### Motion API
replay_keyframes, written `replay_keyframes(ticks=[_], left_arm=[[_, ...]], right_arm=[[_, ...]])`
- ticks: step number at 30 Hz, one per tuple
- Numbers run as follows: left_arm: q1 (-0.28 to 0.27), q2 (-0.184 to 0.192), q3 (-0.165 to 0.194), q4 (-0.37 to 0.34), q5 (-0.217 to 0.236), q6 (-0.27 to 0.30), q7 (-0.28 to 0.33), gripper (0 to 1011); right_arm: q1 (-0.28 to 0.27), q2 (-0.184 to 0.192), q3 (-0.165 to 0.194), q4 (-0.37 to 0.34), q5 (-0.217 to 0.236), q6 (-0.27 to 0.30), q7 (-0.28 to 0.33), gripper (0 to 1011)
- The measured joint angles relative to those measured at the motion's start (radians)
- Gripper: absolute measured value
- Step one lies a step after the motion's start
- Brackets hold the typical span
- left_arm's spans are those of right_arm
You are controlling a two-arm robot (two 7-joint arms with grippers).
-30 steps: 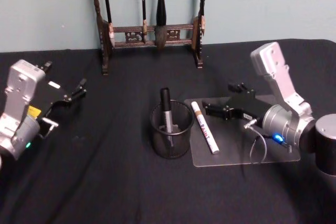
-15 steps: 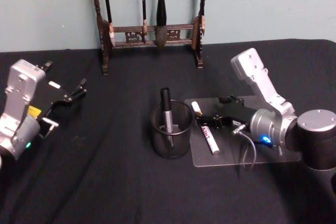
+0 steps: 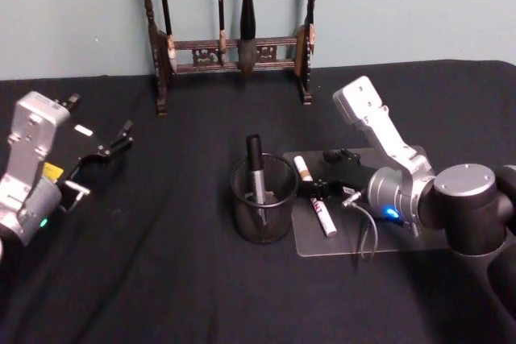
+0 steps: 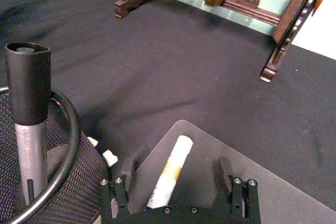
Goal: Pick up the water-based marker from the table and place it into the pen holder.
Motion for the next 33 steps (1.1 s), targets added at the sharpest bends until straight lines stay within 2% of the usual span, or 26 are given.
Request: replay_keyframes(ticks=[15,33], left_arm=[[0.000,0.000,0.000,0.000,0.000,0.000,0.000,1001],[0.000,0.000,0.000,0.000,0.000,0.000,0.000,1001]], right_arm=[[0.002,-0.019,0.004,0.017,-0.024,0.012,0.010,1002],[-0.012,-0.022,0.016,0.020,-0.034,0.012,0.018,1003]])
